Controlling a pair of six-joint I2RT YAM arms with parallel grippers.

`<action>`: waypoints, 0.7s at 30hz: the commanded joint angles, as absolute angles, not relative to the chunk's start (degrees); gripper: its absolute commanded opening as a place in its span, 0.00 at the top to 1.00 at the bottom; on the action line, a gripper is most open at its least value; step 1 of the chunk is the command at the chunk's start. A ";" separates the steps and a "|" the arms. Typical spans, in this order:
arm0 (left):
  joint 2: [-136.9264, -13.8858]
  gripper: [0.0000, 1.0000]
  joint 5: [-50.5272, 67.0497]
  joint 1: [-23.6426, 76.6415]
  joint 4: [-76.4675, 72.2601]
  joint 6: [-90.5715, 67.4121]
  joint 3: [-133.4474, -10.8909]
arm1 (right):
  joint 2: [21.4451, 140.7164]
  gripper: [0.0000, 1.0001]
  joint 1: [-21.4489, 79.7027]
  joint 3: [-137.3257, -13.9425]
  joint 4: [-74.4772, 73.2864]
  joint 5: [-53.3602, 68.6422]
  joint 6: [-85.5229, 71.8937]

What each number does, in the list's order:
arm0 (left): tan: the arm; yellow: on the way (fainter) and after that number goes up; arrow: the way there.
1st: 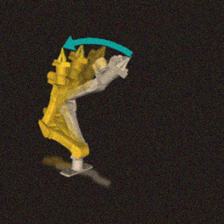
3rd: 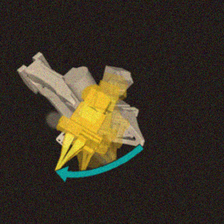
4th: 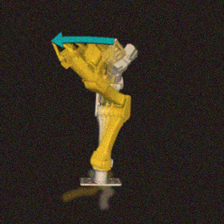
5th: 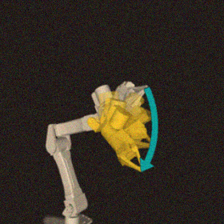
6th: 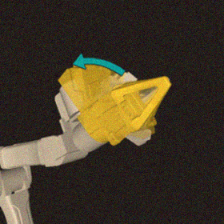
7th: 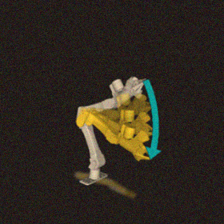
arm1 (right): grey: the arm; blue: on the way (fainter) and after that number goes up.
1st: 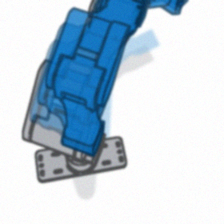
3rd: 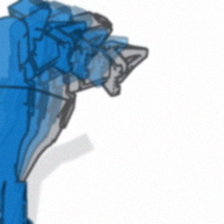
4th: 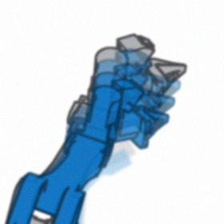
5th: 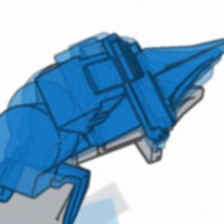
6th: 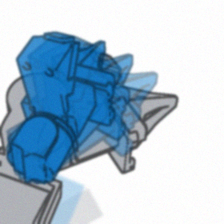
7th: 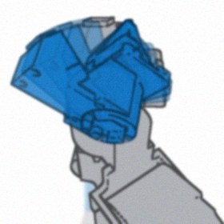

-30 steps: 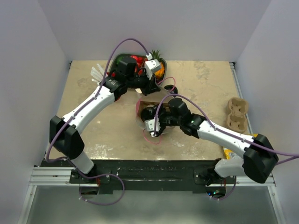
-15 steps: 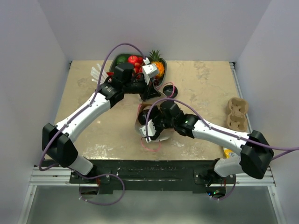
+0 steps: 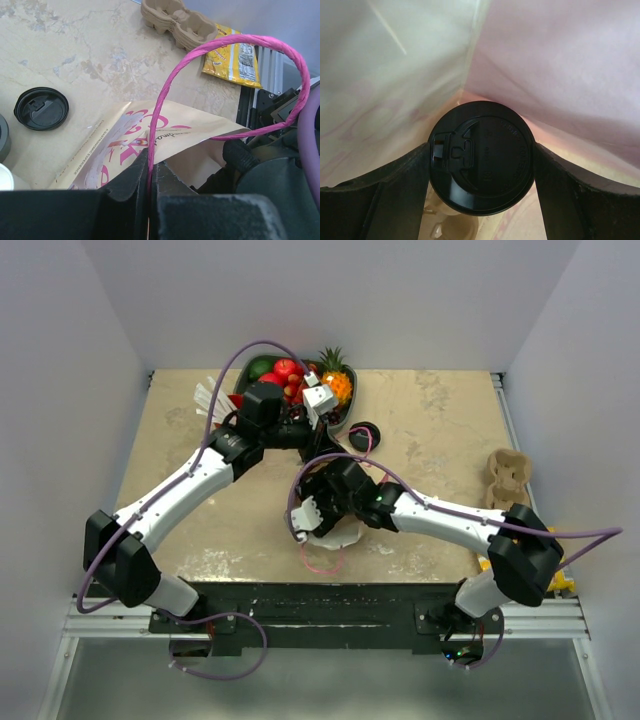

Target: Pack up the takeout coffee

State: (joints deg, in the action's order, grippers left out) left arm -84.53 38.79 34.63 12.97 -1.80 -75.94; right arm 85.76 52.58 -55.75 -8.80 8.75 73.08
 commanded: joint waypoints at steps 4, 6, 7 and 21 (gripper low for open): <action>-81.21 1.00 43.15 34.98 10.02 -4.22 -75.76 | 88.85 0.38 52.29 -57.83 -10.02 4.92 72.25; -81.39 1.00 43.42 34.98 10.81 -3.61 -76.46 | 89.90 0.38 52.29 -58.27 -9.93 4.22 71.02; -81.73 1.00 43.50 34.89 11.25 -3.43 -76.81 | 90.17 0.38 52.21 -58.53 -9.84 4.13 69.19; -83.23 1.00 42.98 34.28 13.10 -4.57 -80.16 | 89.03 0.38 50.27 -60.38 -11.87 7.82 49.84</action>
State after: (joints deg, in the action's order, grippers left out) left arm -84.49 38.39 34.13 14.17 -1.78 -76.55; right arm 89.49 51.42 -60.80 -8.29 6.96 57.98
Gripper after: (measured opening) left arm 0.065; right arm 0.777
